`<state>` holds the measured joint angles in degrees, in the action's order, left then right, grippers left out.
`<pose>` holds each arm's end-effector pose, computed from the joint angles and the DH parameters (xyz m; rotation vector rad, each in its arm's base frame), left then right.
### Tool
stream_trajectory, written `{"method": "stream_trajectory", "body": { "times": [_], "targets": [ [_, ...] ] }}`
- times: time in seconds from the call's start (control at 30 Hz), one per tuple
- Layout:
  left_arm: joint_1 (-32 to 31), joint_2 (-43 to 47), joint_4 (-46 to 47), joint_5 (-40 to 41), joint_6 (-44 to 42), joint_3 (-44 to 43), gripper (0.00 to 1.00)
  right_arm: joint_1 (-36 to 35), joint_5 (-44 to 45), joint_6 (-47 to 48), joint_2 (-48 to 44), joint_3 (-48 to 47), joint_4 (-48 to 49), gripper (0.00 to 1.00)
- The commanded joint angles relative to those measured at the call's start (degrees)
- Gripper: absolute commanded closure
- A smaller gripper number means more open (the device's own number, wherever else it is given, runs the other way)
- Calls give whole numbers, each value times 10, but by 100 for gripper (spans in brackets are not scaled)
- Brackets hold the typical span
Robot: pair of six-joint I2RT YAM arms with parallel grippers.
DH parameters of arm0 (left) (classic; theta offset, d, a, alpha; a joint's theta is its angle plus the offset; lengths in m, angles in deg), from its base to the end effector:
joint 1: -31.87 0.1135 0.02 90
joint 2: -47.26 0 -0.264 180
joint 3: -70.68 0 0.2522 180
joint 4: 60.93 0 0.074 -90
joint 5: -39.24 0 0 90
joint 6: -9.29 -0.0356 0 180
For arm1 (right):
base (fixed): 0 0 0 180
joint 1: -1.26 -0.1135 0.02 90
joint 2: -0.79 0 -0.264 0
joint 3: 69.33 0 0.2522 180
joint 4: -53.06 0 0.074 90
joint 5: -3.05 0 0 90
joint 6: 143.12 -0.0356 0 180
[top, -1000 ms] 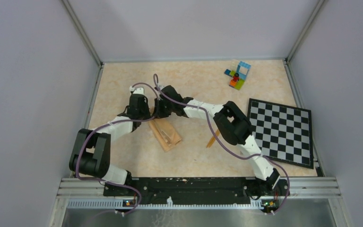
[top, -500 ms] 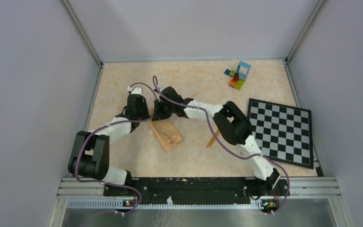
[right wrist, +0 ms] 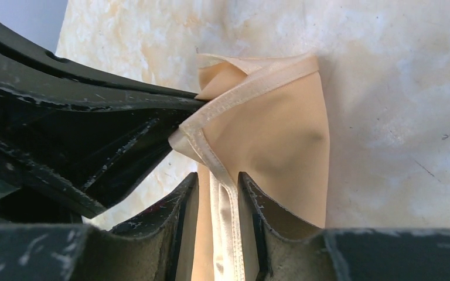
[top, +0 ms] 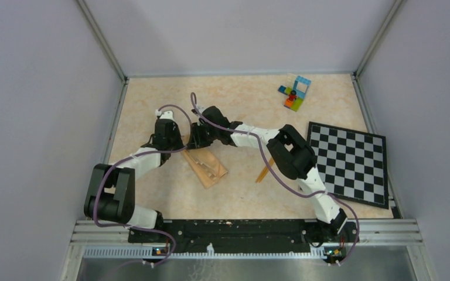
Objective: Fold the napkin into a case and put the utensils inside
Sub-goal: Stuff the top corner of the smaller-rectangle-folded napkin at the center of the board.
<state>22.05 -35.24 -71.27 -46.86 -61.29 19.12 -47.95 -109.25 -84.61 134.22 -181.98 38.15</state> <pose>0.2804 -0.0461 0.1733 -0.2274 2.2850 -0.1868 0.3322 0.4057 0.1534 -0.6099 2.3359 1.1585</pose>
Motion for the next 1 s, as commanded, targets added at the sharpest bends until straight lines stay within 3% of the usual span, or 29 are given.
{"method": "stream_trajectory", "body": {
  "times": [0.0, 0.17, 0.4, 0.5, 0.77, 0.97],
  "targets": [
    [2, 17, 28, -11, 5, 3, 100, 4, -9, 9, -40, -22, 35, 70],
    [2, 20, 28, -13, 4, 4, 100, 9, -24, -18, -3, -57, 35, 81],
    [2, 22, 30, -21, 7, 5, 100, 8, -33, -34, 37, -93, 37, 84],
    [2, 25, 31, -24, 9, 2, 100, 7, -49, -48, 57, -99, 41, 92],
    [12, 27, 39, -50, 34, 5, 100, 4, -42, -92, 38, -16, 125, 93],
    [14, 23, 53, -79, 57, 18, 100, 5, -27, -155, 95, -73, 142, 92]
  ]
}}
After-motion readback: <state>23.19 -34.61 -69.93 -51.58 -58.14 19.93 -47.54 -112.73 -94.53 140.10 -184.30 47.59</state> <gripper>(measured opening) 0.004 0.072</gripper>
